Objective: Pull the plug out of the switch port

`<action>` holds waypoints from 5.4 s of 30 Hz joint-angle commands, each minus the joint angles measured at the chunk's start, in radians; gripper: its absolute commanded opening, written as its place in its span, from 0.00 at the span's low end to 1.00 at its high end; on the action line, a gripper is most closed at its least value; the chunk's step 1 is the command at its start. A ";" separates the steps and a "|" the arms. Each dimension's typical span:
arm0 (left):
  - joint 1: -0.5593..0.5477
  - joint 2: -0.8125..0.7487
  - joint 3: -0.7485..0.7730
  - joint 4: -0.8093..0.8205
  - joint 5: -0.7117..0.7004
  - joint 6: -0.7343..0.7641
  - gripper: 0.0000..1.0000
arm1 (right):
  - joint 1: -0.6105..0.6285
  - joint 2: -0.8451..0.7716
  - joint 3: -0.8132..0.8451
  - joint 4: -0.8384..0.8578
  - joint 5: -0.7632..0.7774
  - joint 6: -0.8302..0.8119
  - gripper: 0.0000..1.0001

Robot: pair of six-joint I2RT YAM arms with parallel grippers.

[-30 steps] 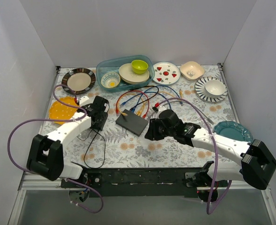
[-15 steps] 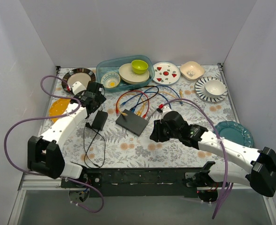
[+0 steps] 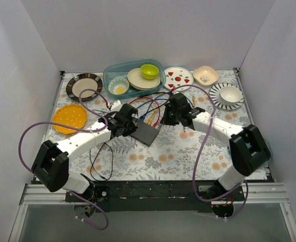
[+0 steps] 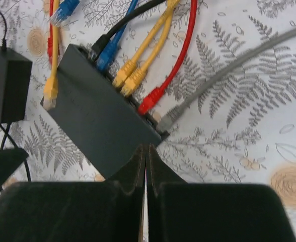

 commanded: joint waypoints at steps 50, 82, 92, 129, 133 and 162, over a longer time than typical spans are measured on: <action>0.185 0.033 0.033 -0.011 0.177 0.112 0.26 | 0.023 0.127 0.314 -0.197 0.096 -0.116 0.01; -0.006 0.254 -0.230 0.236 0.540 0.094 0.06 | -0.060 0.417 0.227 -0.058 -0.179 -0.091 0.01; 0.182 0.375 -0.095 0.219 0.551 0.143 0.12 | 0.011 0.347 0.112 0.014 -0.204 0.001 0.01; 0.447 0.512 0.409 0.089 0.407 0.218 0.30 | -0.044 -0.035 0.088 -0.154 0.109 -0.027 0.27; 0.447 0.435 0.300 0.126 0.416 0.195 0.34 | -0.046 -0.080 -0.003 -0.156 0.092 -0.016 0.28; 0.297 0.464 0.057 0.166 0.534 0.149 0.33 | -0.024 0.199 0.060 -0.073 -0.179 -0.015 0.09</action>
